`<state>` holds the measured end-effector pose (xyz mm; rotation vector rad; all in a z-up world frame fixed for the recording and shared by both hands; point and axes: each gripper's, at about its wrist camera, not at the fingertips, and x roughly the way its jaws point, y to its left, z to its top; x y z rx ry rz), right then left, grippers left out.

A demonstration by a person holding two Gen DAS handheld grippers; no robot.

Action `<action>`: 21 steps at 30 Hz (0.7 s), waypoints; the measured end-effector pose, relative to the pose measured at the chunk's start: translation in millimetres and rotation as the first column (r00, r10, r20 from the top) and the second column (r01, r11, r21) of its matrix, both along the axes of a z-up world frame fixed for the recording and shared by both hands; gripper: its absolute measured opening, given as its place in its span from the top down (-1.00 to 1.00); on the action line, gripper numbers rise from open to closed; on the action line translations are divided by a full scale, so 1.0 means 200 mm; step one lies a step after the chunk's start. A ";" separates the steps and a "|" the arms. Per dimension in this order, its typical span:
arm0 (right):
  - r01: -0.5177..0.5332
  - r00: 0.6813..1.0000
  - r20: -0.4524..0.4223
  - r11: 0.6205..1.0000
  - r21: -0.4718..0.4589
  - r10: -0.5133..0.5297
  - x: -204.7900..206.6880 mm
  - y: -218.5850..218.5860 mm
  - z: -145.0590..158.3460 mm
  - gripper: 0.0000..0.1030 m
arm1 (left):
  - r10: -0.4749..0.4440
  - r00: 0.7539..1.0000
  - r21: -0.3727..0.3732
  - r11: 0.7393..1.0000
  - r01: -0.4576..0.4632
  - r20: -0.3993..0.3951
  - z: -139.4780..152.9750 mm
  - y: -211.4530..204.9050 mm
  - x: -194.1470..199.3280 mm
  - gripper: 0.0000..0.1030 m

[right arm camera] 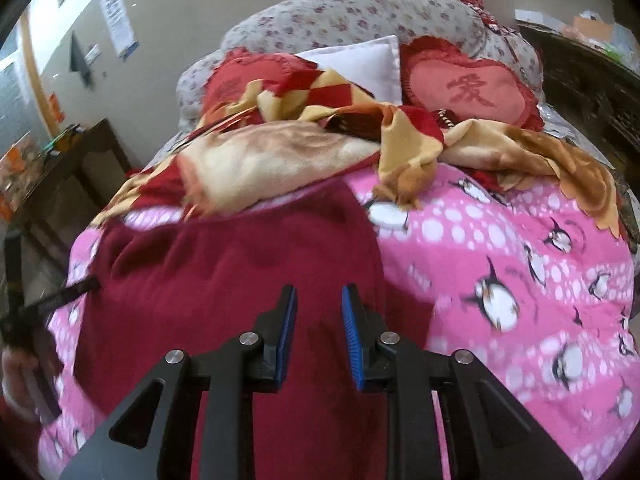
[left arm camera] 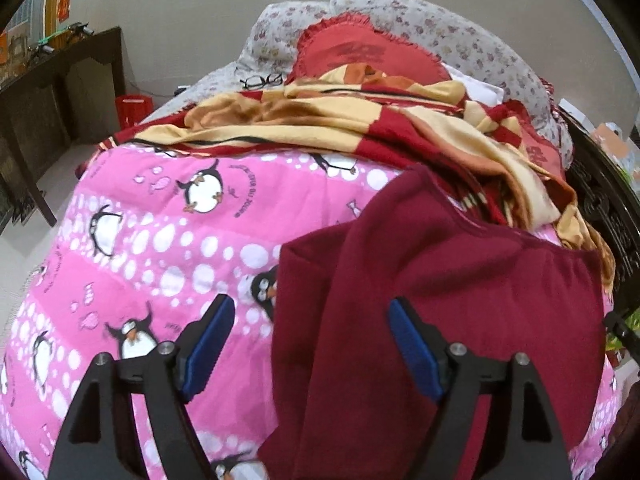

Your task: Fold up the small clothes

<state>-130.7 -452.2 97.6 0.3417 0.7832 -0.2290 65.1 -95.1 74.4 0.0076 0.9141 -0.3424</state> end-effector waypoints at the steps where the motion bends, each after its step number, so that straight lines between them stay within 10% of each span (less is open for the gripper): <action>1: -0.001 1.000 -0.004 1.000 0.002 0.001 -0.02 0.01 -0.01 0.04 | 0.001 1.000 -0.002 1.000 -0.001 0.005 0.01 0.02 -0.03 -0.62; 21: -0.024 0.991 -0.130 0.999 0.035 0.028 -0.06 0.14 -0.15 0.04 | 0.006 0.999 0.007 1.000 -0.005 -0.047 -0.10 0.20 -0.34 -0.62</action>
